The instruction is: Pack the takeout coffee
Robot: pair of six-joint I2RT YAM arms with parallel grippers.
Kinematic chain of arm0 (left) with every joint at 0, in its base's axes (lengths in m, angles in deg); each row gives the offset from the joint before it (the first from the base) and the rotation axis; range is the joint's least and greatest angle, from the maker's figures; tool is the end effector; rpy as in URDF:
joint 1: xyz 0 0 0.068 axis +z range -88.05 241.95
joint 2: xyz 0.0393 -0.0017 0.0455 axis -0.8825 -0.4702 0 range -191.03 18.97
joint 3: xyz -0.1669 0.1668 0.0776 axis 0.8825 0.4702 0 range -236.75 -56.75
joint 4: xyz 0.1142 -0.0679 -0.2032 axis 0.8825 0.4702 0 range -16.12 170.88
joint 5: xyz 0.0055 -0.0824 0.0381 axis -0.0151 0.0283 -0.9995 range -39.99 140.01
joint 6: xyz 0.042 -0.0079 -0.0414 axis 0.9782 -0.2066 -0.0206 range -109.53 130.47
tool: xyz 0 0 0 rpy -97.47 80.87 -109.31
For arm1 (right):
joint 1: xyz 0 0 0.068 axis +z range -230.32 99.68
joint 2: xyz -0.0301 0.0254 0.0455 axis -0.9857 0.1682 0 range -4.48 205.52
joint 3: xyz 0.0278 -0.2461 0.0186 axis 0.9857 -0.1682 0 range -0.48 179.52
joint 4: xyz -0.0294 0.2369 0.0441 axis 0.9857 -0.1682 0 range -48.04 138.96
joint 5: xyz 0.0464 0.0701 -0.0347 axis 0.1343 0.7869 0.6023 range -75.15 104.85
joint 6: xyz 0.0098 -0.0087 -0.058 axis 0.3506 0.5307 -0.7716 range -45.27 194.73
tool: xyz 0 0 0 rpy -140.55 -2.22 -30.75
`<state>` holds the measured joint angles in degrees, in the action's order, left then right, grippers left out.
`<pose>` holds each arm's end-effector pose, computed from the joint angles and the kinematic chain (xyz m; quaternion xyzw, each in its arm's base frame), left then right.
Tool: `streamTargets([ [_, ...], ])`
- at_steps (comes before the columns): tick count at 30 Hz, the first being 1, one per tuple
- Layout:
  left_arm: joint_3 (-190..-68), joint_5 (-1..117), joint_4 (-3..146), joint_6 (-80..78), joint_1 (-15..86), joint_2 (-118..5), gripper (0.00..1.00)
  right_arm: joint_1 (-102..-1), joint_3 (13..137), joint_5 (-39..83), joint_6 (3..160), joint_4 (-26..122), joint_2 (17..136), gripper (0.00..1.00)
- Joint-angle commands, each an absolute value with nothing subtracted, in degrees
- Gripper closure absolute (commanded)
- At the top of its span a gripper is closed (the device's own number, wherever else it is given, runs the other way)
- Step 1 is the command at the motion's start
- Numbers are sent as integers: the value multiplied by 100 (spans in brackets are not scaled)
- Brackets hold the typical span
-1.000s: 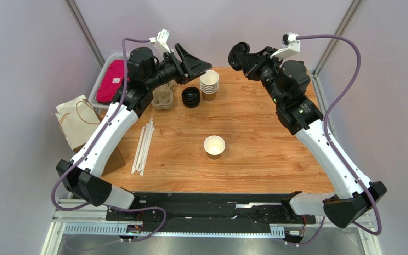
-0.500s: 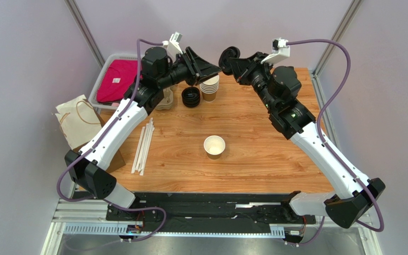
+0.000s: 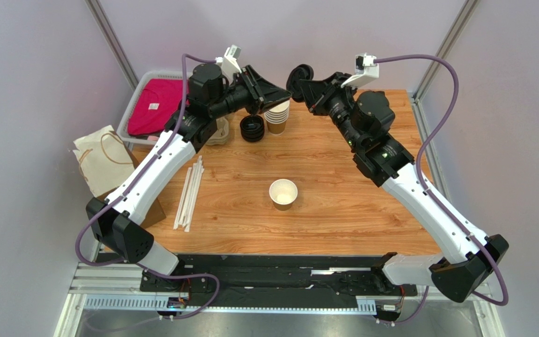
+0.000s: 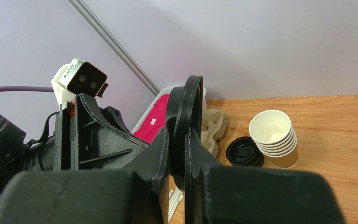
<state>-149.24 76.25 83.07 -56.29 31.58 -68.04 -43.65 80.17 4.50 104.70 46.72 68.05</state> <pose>0.2824 -0.1879 0.4257 -0.0743 0.7235 -0.6090 0.3166 0.2283 0.1603 0.4442 0.0279 0.6700 0.3556 0.6511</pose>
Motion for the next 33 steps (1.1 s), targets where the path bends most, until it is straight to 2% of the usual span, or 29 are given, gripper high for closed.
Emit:
streamTargets([
  [1,-14877,7629,8091,-5782,3110,-6813,71,-4279,7968,571,10505,5063,6566,100],
  [17,-14825,7567,8240,-5932,3075,-6936,72,-4086,7696,475,10321,5300,6504,100],
  [20,-14833,7585,8214,-5923,3075,-6954,80,-4033,7643,483,10294,5353,6487,100],
  [21,-14834,7585,8214,-5923,3075,-6971,88,-4015,7608,492,10294,5353,6478,100],
  [23,-14842,7611,8214,-5897,3075,-6963,98,-4006,7573,510,10294,5362,6460,95],
  [27,-14650,7672,8301,-5818,3154,-6884,100,-4006,7537,510,10276,5283,6381,96],
  [29,-14544,7708,8381,-5660,3224,-6814,100,-4006,7537,466,10233,5213,6346,90],
  [30,-14517,7734,8477,-5598,3242,-6770,100,-4006,7529,448,10224,5195,6302,83],
  [31,-14491,7760,8530,-5537,3277,-6726,100,-4006,7529,422,10206,5151,6285,65],
  [33,-14447,7822,8749,-5274,3356,-6647,100,-4006,7537,395,10145,4993,6232,48],
])
